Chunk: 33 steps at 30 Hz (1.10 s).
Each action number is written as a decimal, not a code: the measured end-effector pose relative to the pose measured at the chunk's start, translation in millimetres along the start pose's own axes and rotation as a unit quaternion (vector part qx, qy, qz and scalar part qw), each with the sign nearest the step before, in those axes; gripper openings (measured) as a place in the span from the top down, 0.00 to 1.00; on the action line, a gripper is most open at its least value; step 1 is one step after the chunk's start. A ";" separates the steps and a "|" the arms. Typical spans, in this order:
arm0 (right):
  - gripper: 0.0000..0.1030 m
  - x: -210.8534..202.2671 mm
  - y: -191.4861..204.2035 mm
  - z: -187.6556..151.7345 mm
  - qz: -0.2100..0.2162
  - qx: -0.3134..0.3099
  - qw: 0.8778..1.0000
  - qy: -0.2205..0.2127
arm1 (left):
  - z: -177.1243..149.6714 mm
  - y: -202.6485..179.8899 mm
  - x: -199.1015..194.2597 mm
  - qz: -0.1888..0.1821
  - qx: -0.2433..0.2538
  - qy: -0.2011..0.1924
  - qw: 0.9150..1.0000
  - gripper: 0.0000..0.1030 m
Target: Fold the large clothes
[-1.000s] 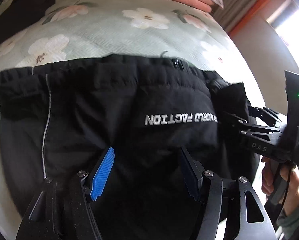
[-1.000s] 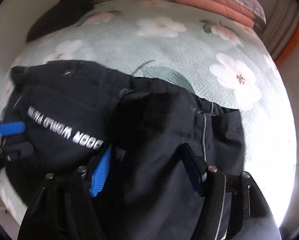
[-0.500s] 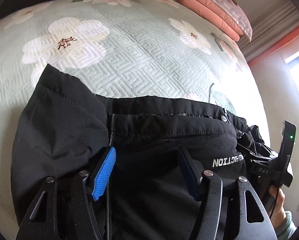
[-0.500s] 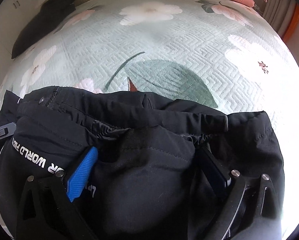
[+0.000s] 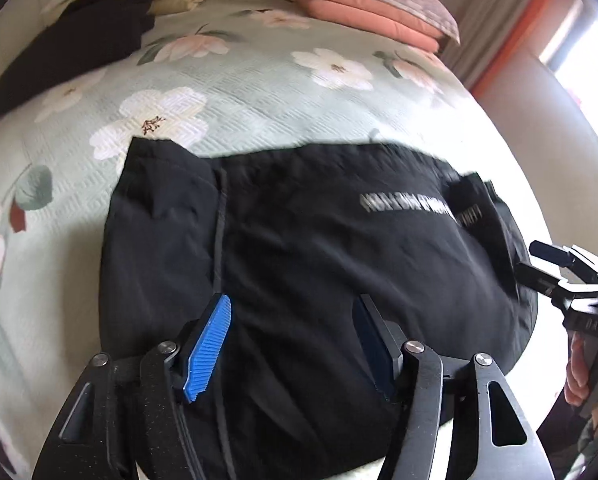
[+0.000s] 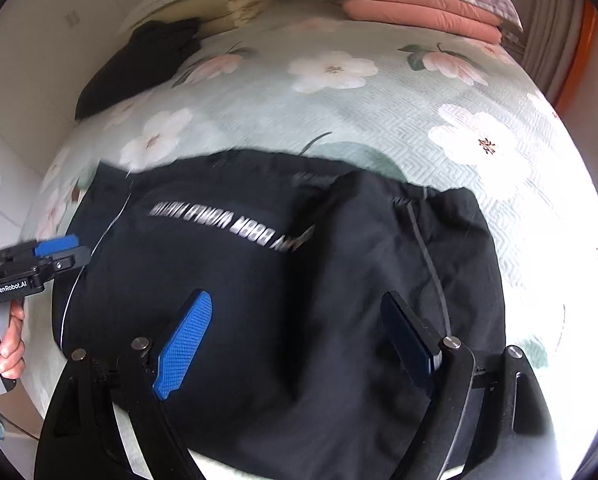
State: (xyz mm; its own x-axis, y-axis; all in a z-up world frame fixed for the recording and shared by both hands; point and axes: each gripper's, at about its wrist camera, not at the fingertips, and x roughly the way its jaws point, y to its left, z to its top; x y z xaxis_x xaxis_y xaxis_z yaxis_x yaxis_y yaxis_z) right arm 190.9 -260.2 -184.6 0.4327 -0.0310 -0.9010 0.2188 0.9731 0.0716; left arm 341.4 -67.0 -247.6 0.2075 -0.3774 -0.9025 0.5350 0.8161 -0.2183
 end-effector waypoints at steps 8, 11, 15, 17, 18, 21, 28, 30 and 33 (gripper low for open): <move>0.11 74.1 2.6 -27.1 0.023 0.043 0.996 0.081 | -38.3 -3.8 43.9 0.022 -0.022 0.018 0.999 0.14; 0.08 84.8 0.0 -23.6 0.026 0.044 0.995 0.089 | -34.1 16.7 58.5 -0.015 -0.067 0.024 0.997 0.12; 0.07 78.4 -0.2 -22.0 0.031 0.044 0.994 0.091 | -31.6 13.1 54.6 -0.007 -0.054 0.024 0.998 0.11; 0.11 68.9 -5.2 -18.6 0.042 0.049 0.994 0.086 | -29.9 17.6 47.0 -0.024 -0.059 0.025 0.998 0.11; 0.16 60.1 -7.7 -15.9 0.045 0.048 0.995 0.080 | -28.7 19.4 44.1 -0.029 -0.062 0.026 0.997 0.11; 0.30 32.9 -17.9 -5.7 0.043 0.049 0.997 0.051 | -25.2 24.2 32.2 -0.025 -0.056 0.017 0.998 0.11; 0.41 26.8 -44.1 52.5 0.009 0.053 0.999 -0.008 | -3.2 32.3 7.4 -0.001 -0.053 -0.025 0.998 0.11; 0.43 39.0 -47.3 65.3 0.009 0.053 0.999 -0.008 | 1.1 34.7 10.8 0.004 -0.052 -0.022 0.998 0.11; 0.51 68.7 -51.4 75.5 -0.002 0.052 0.999 0.012 | 3.3 37.2 21.5 0.021 -0.050 -0.010 0.998 0.11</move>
State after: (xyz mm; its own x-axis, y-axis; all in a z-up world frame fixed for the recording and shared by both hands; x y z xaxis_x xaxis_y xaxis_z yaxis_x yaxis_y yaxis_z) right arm 275.5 -329.5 -217.9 0.4106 -0.0276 -0.9114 0.3101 0.9442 0.1111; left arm 368.5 -46.2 -273.9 0.2453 -0.3507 -0.9038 0.4410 0.8706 -0.2181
